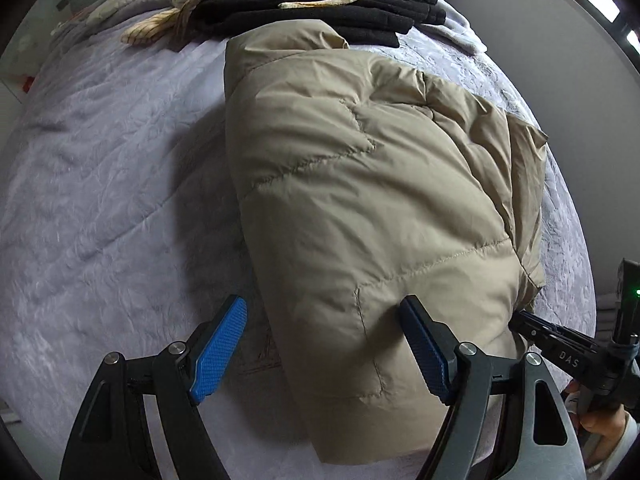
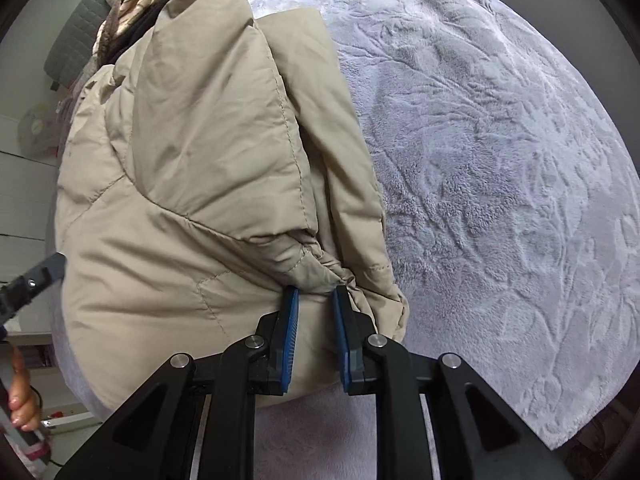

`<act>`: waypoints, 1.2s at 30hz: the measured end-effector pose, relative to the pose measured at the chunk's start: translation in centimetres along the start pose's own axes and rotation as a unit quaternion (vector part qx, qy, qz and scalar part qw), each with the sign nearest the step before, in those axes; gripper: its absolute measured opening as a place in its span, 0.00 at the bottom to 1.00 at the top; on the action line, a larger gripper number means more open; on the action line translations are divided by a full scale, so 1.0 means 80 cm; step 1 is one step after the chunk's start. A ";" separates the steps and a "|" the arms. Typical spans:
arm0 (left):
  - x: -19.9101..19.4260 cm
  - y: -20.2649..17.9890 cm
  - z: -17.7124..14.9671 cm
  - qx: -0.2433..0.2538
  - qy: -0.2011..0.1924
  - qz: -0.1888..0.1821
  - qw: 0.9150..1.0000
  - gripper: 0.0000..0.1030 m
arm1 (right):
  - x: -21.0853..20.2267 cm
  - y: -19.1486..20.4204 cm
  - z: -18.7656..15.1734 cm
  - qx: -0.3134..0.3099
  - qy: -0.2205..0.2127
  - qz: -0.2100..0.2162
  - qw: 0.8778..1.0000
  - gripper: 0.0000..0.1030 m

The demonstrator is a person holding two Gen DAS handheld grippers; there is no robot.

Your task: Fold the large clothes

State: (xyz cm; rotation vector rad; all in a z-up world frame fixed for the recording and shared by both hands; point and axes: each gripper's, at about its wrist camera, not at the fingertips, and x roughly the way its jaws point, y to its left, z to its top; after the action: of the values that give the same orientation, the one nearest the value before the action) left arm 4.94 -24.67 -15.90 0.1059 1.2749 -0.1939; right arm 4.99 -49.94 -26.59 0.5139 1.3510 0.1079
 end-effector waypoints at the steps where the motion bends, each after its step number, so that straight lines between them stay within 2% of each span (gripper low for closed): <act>1: 0.000 0.002 -0.002 -0.003 -0.001 -0.001 1.000 0.78 | -0.005 0.001 0.001 -0.001 0.001 0.002 1.000 0.22; 4: -0.001 0.007 -0.004 -0.009 -0.002 -0.004 1.000 0.78 | -0.020 0.004 0.002 -0.003 -0.001 0.011 1.000 0.36; 6: -0.002 0.008 -0.005 -0.011 -0.002 -0.003 1.000 0.78 | -0.028 0.009 0.004 -0.008 -0.005 0.011 1.000 0.41; 7: -0.002 0.009 -0.005 -0.013 -0.003 -0.001 1.000 0.81 | -0.033 0.013 0.005 -0.011 -0.007 0.010 1.000 0.43; 8: -0.002 0.009 -0.006 -0.014 -0.002 0.002 1.000 0.93 | -0.035 0.016 0.005 -0.014 -0.008 0.010 1.000 0.45; 9: -0.002 0.010 -0.008 -0.016 -0.003 0.005 1.000 0.96 | -0.041 0.016 0.008 -0.016 -0.009 0.012 1.000 0.46; 12: -0.002 0.015 -0.012 -0.018 0.002 0.001 1.000 0.96 | -0.046 0.025 0.009 -0.022 -0.015 0.012 1.000 0.49; 18: -0.004 0.037 -0.016 -0.038 -0.014 -0.015 0.999 0.99 | -0.064 0.023 0.012 -0.027 -0.038 0.015 0.999 0.67; 20: 0.002 0.051 -0.016 -0.058 -0.004 -0.031 0.998 0.99 | -0.070 0.016 0.019 -0.025 -0.044 0.018 0.999 0.78; 21: 0.005 0.057 -0.016 -0.070 0.002 -0.041 0.997 0.99 | -0.072 0.013 0.021 -0.023 -0.047 0.019 0.998 0.80; 25: 0.018 0.077 -0.015 -0.113 0.022 -0.073 0.991 0.99 | -0.065 0.003 0.033 -0.019 -0.050 0.023 0.998 0.83; 28: 0.025 0.084 -0.012 -0.115 0.024 -0.083 0.990 0.99 | -0.055 -0.007 0.040 -0.010 -0.044 0.041 0.998 0.83; 30: 0.027 0.087 -0.010 -0.115 0.024 -0.096 0.988 0.99 | -0.049 -0.016 0.047 0.002 -0.043 0.057 0.997 1.00; 32: 0.032 0.094 -0.006 -0.115 0.031 -0.127 0.985 0.99 | -0.047 -0.021 0.053 0.010 -0.052 0.070 0.996 1.00; 36: 0.046 0.112 -0.001 -0.134 0.043 -0.222 0.965 0.99 | -0.036 -0.026 0.072 0.006 -0.023 0.104 0.994 1.00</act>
State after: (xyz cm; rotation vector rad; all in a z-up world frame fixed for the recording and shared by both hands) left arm 7.70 -16.21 -19.70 -0.4122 1.3884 -0.4010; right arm 9.30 -54.51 -24.08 0.6636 1.2503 0.2571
